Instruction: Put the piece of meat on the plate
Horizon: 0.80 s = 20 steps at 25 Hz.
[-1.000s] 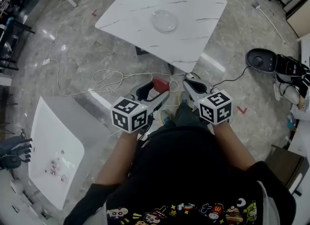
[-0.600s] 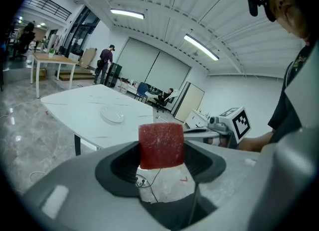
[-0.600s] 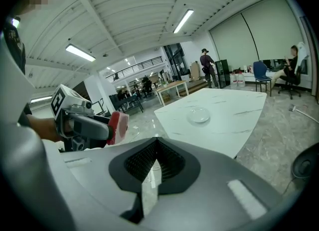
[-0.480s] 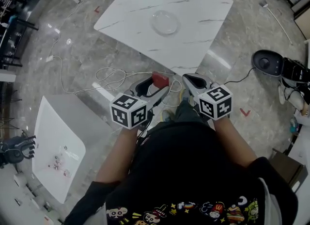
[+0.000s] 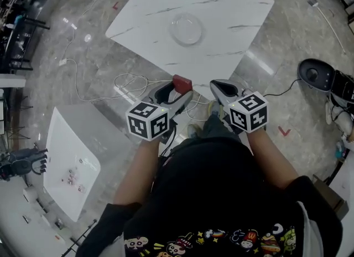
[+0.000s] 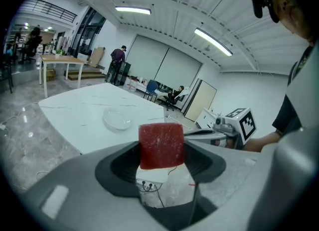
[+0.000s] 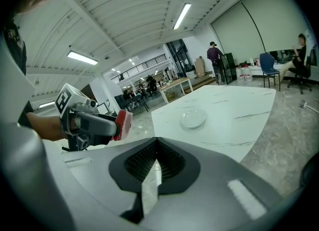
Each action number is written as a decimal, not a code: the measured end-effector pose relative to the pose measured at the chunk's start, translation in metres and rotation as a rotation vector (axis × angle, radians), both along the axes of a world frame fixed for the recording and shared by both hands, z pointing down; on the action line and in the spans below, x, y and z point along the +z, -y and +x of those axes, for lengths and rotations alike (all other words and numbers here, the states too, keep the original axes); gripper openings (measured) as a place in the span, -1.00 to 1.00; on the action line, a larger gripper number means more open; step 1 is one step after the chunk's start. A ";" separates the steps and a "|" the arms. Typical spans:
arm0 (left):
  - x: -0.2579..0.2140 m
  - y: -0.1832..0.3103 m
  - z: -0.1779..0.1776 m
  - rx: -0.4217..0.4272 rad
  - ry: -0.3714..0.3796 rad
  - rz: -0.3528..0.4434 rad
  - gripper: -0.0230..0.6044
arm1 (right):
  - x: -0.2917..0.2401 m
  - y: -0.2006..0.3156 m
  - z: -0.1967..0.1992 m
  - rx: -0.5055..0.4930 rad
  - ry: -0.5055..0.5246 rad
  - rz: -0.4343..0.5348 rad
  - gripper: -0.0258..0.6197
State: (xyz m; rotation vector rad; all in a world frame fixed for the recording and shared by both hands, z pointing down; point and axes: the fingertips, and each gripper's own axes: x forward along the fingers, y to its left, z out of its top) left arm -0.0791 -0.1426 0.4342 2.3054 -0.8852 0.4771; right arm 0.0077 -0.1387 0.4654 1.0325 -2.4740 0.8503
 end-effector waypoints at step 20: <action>0.033 0.060 0.015 -0.014 0.072 -0.037 0.30 | 0.025 0.052 0.024 -0.038 0.010 -0.037 -0.85</action>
